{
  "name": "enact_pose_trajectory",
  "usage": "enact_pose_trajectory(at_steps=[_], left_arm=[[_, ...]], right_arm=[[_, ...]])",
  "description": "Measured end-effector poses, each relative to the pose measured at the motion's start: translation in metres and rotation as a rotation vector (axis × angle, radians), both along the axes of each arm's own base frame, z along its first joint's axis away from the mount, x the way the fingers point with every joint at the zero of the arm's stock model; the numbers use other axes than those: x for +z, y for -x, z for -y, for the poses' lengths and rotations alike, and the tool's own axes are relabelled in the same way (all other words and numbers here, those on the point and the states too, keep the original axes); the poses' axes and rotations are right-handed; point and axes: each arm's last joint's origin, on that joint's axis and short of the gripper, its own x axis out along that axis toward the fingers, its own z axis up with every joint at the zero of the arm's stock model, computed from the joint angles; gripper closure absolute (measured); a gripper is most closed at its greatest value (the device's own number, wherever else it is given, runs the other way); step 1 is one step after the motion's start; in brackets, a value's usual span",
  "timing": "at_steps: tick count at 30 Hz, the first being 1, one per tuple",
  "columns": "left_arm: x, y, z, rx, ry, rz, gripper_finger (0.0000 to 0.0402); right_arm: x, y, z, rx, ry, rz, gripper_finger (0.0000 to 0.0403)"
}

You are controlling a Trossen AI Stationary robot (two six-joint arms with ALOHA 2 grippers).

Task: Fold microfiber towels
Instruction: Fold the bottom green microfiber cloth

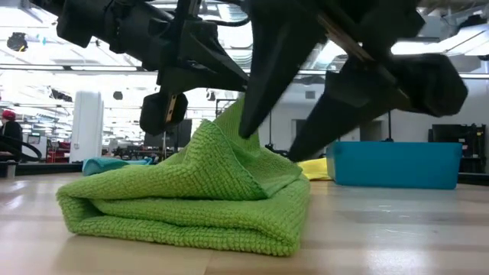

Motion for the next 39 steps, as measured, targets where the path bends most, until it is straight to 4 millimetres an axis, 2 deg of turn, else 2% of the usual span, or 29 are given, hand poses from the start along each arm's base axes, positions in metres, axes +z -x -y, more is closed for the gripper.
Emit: enact_pose_trajectory(at_steps=[3,14,19,22,29,33,35,39], left_arm=[[0.000,0.000,0.000,-0.001,-0.003,-0.005,0.0401],[-0.001,0.001,0.000,-0.010,-0.020,-0.012,0.0401],[-0.001,0.001,0.000,-0.012,-0.026,-0.011,0.0401],[-0.001,0.001,0.000,-0.013,-0.028,-0.011,0.0401],[-0.001,0.000,-0.001,-0.013,-0.039,-0.010,0.0401],[-0.001,0.000,-0.001,-0.014,-0.043,-0.009,0.0401],[-0.001,0.000,-0.001,-0.015,-0.044,-0.010,0.0401],[-0.001,0.000,-0.001,-0.017,-0.046,-0.010,0.0401]], right_arm=[[0.000,0.001,0.004,-0.027,-0.001,-0.018,0.0179],[0.002,-0.020,0.028,-0.037,0.002,0.012,0.0180],[0.002,-0.022,0.031,-0.028,0.010,0.006,0.0191],[-0.001,-0.023,0.030,-0.024,0.003,0.003,0.0220],[-0.009,-0.024,0.029,0.007,0.011,-0.016,0.0329],[-0.006,-0.027,0.027,0.025,-0.010,0.012,0.0378],[-0.007,-0.026,0.026,0.027,-0.011,0.008,0.0392],[-0.007,-0.024,0.022,0.025,-0.040,0.006,0.0387]])
